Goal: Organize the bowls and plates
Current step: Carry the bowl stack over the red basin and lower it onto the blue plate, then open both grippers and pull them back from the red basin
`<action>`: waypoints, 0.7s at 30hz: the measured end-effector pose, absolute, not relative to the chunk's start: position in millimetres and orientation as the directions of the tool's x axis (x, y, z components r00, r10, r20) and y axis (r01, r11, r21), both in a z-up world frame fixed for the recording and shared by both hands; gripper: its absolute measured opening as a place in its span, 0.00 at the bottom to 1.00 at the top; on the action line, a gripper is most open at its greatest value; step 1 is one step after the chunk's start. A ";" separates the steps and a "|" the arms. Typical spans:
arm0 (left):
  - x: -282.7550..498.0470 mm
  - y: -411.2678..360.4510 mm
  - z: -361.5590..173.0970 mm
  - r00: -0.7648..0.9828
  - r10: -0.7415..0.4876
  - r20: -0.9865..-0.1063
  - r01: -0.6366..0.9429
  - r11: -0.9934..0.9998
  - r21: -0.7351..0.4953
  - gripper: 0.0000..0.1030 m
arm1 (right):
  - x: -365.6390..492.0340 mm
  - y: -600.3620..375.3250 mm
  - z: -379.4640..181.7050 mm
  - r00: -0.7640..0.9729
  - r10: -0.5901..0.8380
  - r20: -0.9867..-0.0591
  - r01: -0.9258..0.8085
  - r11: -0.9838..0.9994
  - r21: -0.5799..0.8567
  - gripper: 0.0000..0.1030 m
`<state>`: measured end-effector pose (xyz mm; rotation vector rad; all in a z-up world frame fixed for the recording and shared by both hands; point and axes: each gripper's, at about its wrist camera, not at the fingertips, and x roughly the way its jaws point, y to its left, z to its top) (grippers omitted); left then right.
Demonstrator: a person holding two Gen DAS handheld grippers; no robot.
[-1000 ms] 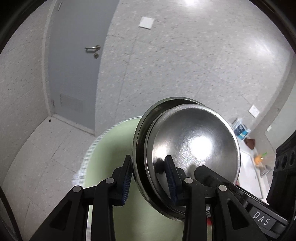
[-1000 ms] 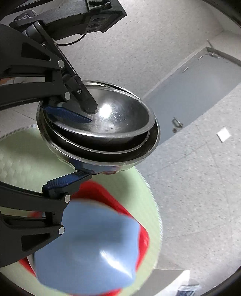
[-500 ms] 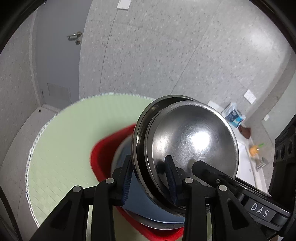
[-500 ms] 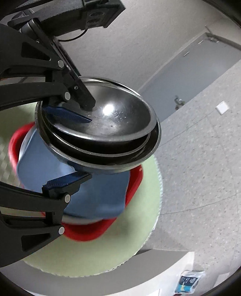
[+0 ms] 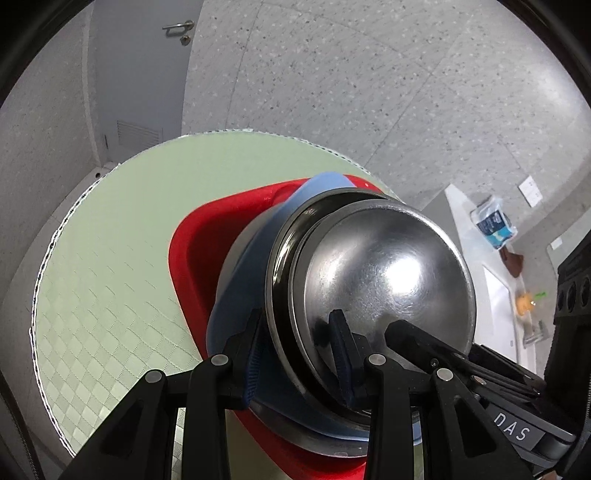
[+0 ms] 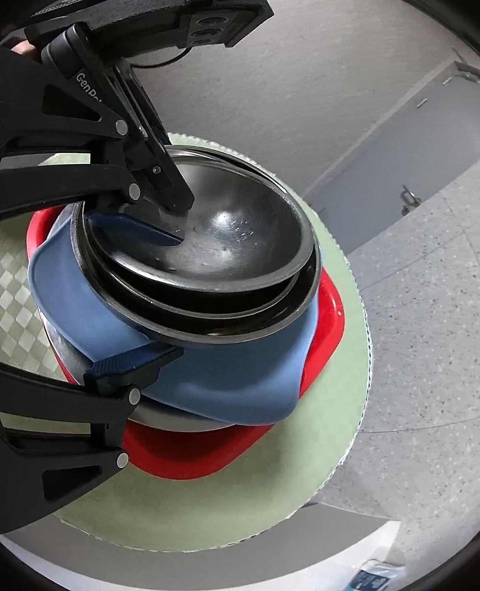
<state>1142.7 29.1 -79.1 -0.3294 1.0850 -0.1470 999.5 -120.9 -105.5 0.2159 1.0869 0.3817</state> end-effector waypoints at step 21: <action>1027.5 19.7 -21.3 0.719 -0.045 -0.694 -0.082 0.985 -0.149 0.87 | 935.8 -125.0 -50.2 0.607 0.352 -0.712 -0.246 0.936 0.253 0.80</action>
